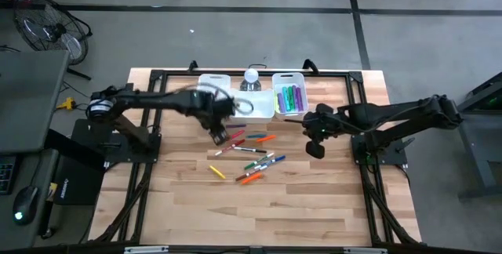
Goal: Pick & Place Markers
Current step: Put the red marker pen into the left white bin
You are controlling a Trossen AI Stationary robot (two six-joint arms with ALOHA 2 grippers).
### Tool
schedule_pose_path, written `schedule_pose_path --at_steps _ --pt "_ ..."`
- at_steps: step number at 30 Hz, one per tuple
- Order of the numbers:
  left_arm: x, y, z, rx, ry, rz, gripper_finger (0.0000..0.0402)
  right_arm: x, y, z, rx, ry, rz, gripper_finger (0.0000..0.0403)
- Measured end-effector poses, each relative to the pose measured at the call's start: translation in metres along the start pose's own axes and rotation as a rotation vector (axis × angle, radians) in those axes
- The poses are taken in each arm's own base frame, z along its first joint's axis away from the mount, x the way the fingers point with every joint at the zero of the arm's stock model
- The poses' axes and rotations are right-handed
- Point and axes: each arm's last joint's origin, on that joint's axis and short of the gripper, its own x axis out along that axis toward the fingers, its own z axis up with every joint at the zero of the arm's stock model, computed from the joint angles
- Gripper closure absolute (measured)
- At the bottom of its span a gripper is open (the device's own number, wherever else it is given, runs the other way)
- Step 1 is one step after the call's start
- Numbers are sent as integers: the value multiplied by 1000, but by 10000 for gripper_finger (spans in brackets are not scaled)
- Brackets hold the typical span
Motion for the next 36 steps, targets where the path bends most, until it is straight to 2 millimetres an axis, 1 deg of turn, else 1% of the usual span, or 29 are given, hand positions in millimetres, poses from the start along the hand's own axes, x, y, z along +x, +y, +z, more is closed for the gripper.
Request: schedule_pose_path --at_steps 2,5,8,10,13,15,19,21,25,27,30,32,36 --pt "8 -10 -13 27 24 -3 263 -4 -2 -2 -2 -6 -8 402" --pt "19 -25 -25 27 -26 -52 263 -9 -4 -4 -3 -2 -13 403" --pt "34 -30 -42 32 -25 -56 263 -11 -4 -5 1 -2 -13 403" --pt "40 -37 -43 32 -103 -94 263 -11 -5 -6 -1 7 -12 403" --pt "51 -38 -52 51 -92 -89 263 -10 -4 -6 -2 9 -9 403" --pt "53 -39 -53 53 -114 -106 263 -10 -4 -6 -6 11 -6 403" --pt "59 -37 -57 48 -100 -96 263 -10 -4 -6 -8 11 -6 403" --pt "58 -38 -55 46 -123 -109 259 -10 -4 -6 -8 11 -6 403" --pt "60 -37 -55 60 -132 -95 233 -10 -4 -6 -5 10 -6 403" --pt "62 -40 -52 66 -155 -109 216 -10 -4 -6 0 8 -7 403" --pt "67 -40 -52 74 -145 -93 195 -10 -4 -6 2 7 -8 403" --pt "70 -41 -51 84 -146 -92 189 -10 -4 -6 2 7 -8 403" --pt "79 -42 -51 91 -130 -69 190 -10 -4 -5 3 4 -6 402"
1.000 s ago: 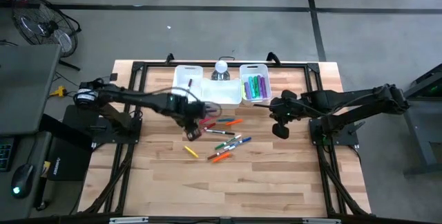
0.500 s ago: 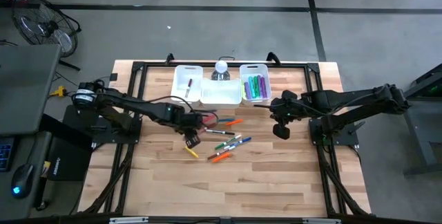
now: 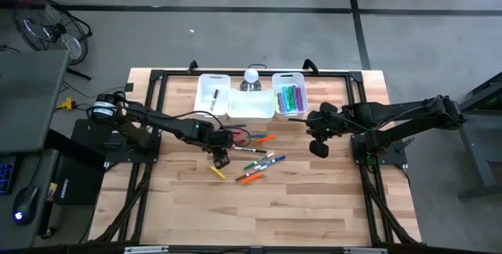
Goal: Pick & Place Markers
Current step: Put the red marker pen into the left white bin
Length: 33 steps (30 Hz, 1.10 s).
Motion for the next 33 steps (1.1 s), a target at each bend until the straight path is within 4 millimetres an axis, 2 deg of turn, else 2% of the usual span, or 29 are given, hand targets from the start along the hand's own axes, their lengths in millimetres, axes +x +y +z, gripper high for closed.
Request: schedule_pose_path --at_steps 8,15,24,33 --pt "21 -1 -1 -14 32 45 193 0 0 0 0 -1 -4 403" --pt "31 4 -1 -39 105 14 193 0 0 0 1 -5 -5 403" --pt "31 13 3 -44 175 -32 193 0 0 1 3 -14 -4 403" --pt "32 11 1 -9 149 27 193 0 0 2 7 -21 -4 403"
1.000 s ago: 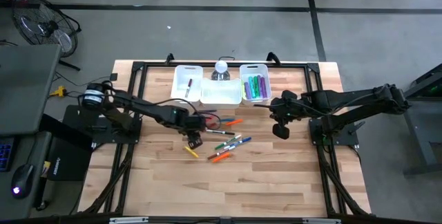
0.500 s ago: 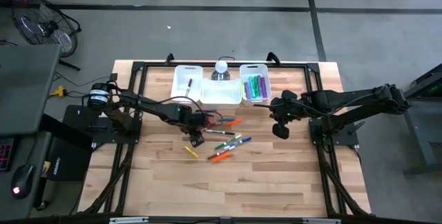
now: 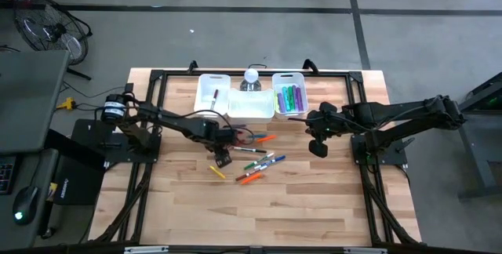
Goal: Pick & Place Markers
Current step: Put the red marker pen into the left white bin
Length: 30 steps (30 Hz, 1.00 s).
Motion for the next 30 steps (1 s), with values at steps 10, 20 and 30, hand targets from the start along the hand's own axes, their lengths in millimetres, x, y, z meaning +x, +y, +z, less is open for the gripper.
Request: schedule_pose_path --at_steps 10,20,30 --pt "1 0 0 -4 -12 28 193 0 0 0 0 -2 -4 403" --pt "10 -14 -5 46 16 62 237 0 0 0 1 -3 -4 402" --pt "9 -20 -6 49 16 66 301 0 0 1 3 -8 -2 402"
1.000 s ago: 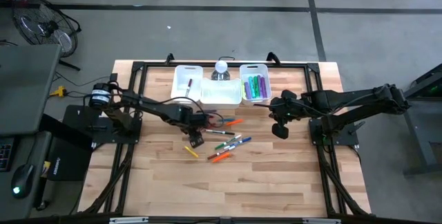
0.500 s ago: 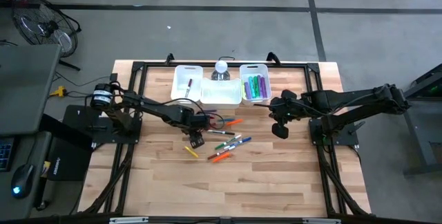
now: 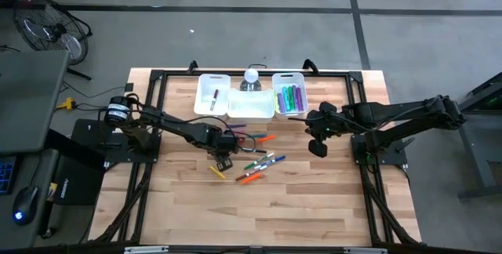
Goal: Pick & Place Markers
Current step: Put the red marker pen into the left white bin
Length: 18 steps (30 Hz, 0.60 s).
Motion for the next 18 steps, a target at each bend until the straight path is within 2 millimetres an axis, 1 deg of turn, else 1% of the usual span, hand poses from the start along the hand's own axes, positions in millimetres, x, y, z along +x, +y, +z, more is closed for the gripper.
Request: schedule_pose_path --at_steps 12,18 --pt "0 -1 0 -20 9 -30 373 0 0 0 0 0 0 403" --pt "0 -1 0 -55 13 -30 384 0 0 0 0 0 0 403"
